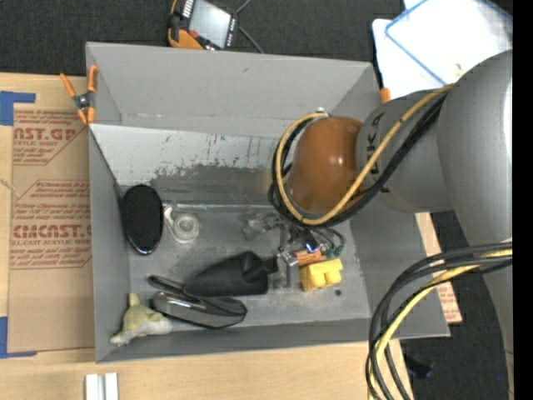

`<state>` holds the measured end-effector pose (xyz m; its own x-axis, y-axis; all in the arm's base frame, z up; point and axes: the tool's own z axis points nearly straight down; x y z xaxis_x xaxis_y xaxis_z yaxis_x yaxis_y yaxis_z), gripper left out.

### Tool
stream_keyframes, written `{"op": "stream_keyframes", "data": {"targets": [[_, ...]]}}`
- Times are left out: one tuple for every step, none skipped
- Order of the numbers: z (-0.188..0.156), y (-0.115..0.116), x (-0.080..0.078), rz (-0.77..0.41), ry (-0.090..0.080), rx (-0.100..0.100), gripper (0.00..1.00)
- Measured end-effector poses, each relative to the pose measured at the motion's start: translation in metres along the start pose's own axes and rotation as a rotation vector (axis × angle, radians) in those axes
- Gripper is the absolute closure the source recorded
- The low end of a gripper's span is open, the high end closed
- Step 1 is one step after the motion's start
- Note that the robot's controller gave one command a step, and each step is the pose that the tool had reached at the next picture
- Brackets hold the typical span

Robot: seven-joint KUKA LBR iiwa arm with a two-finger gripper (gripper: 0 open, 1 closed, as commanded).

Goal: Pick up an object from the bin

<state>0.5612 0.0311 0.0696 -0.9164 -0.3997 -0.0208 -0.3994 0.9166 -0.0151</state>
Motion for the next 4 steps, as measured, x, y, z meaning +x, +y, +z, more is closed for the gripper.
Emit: {"op": "stream_keyframes", "data": {"targets": [[-0.001,-0.008,0.020,0.346,0.019,-0.013,1.00],[-0.001,-0.008,0.020,0.346,0.019,-0.013,1.00],[-0.032,-0.007,0.023,0.346,0.029,-0.015,1.00],[-0.070,-0.009,0.019,0.346,0.020,-0.013,1.00]]}}
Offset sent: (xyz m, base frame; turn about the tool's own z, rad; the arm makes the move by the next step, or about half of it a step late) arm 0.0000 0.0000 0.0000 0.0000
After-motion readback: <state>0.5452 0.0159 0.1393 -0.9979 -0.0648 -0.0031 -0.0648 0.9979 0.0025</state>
